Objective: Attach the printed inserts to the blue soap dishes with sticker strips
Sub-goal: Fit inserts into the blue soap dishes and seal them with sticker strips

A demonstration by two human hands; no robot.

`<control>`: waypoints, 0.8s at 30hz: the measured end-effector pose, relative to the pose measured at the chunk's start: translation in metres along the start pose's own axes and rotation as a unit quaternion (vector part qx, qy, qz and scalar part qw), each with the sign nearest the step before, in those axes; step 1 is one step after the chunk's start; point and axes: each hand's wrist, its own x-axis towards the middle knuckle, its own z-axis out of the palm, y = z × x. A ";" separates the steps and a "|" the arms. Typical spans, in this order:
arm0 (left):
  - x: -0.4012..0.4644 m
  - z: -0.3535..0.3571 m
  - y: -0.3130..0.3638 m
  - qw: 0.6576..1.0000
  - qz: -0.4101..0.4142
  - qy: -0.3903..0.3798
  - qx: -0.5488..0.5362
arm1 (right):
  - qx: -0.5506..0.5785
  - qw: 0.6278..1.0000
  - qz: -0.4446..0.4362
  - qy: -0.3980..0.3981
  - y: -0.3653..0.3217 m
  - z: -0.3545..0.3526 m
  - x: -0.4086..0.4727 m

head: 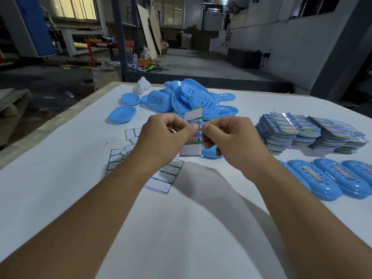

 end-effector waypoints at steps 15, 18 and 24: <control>-0.004 0.005 0.005 0.998 0.032 -0.038 -0.046 | -0.141 0.988 -0.053 0.018 -0.002 0.006 -0.004; -0.003 0.005 0.004 0.998 0.038 -0.039 -0.042 | -0.142 0.988 -0.052 0.028 -0.002 0.005 -0.002; -0.006 0.003 0.005 0.995 0.093 -0.015 0.042 | -0.158 0.985 -0.060 0.028 -0.003 0.007 -0.004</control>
